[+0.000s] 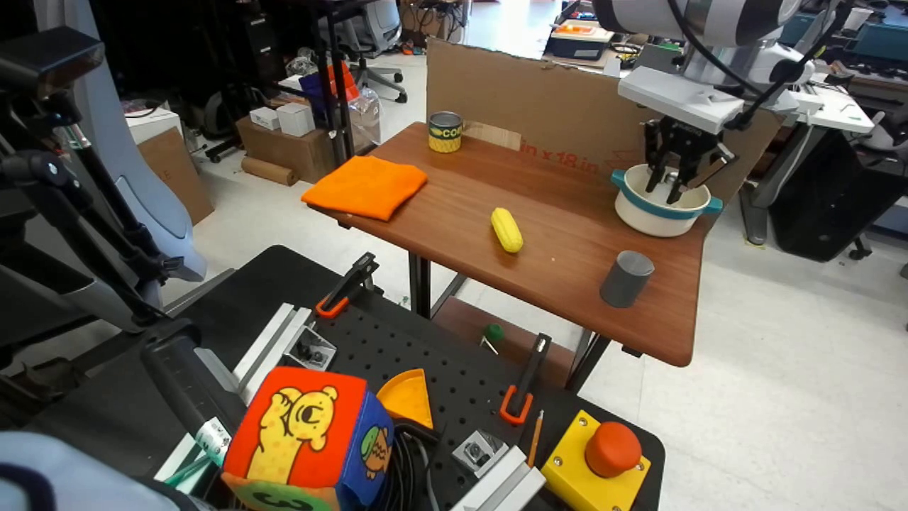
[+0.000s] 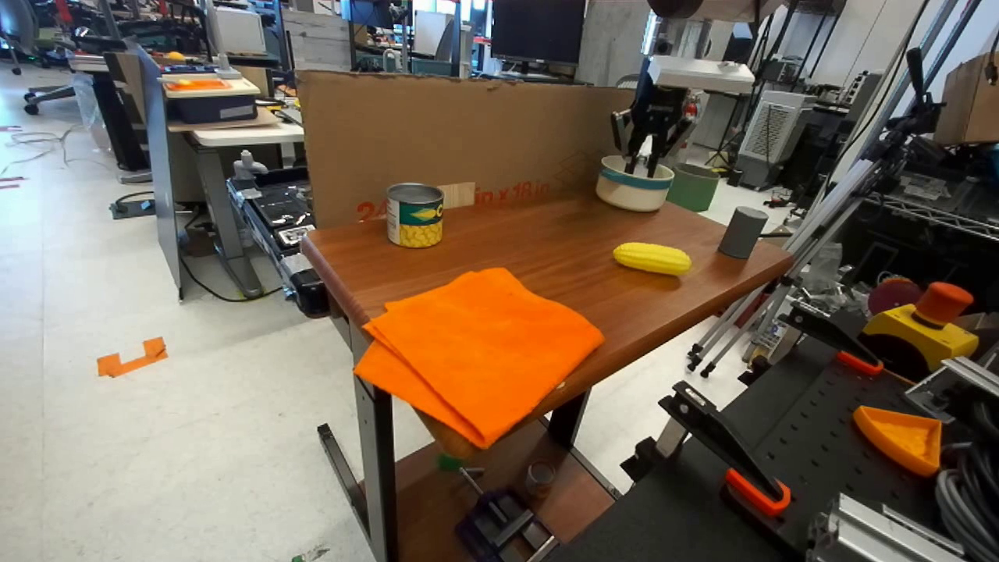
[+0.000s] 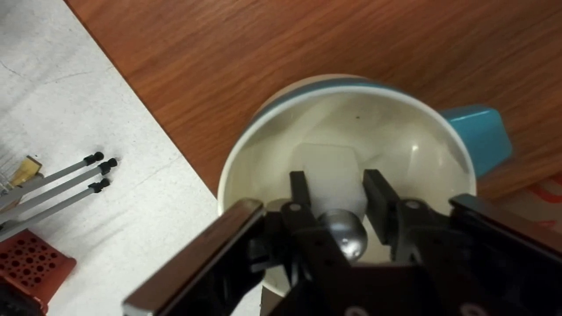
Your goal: Pick up the white salt cellar from the bowl and put it on the table.
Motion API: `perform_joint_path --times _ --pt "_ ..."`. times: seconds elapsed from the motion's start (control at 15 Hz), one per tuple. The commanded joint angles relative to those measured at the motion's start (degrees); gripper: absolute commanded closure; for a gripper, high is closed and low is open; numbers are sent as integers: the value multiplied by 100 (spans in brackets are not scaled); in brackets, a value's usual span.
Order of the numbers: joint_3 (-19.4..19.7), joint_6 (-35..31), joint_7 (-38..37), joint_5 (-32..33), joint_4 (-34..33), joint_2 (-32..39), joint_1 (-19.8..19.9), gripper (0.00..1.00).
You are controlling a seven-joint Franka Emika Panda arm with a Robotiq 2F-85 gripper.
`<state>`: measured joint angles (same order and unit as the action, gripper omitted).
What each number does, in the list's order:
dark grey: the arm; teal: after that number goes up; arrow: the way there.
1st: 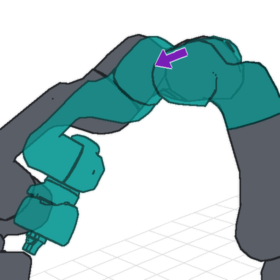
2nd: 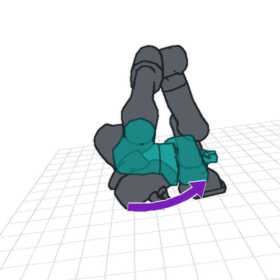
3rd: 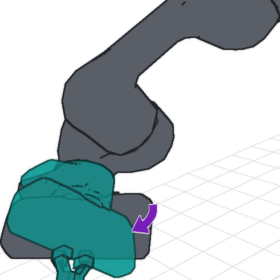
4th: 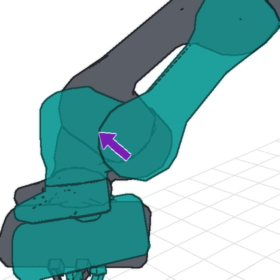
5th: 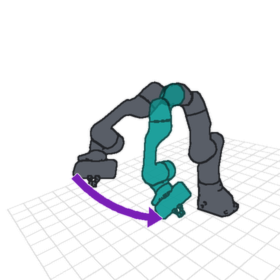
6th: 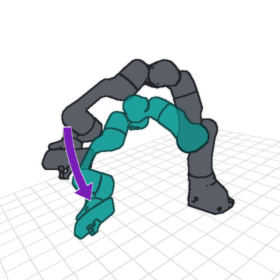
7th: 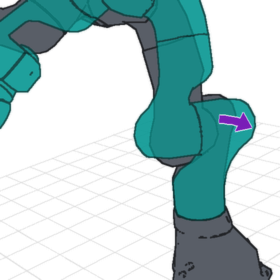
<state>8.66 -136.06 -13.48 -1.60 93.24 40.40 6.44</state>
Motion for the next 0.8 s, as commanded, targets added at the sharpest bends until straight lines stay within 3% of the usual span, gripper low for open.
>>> perform_joint_path --times 0.0,0.47,0.73 --pt "42 -112 8 94 61 -147 -87 83" --pt "-596 -1748 1303 -189 1958 -1927 65 83" --pt "-1028 -1587 2190 -698 3097 -2965 131 83"
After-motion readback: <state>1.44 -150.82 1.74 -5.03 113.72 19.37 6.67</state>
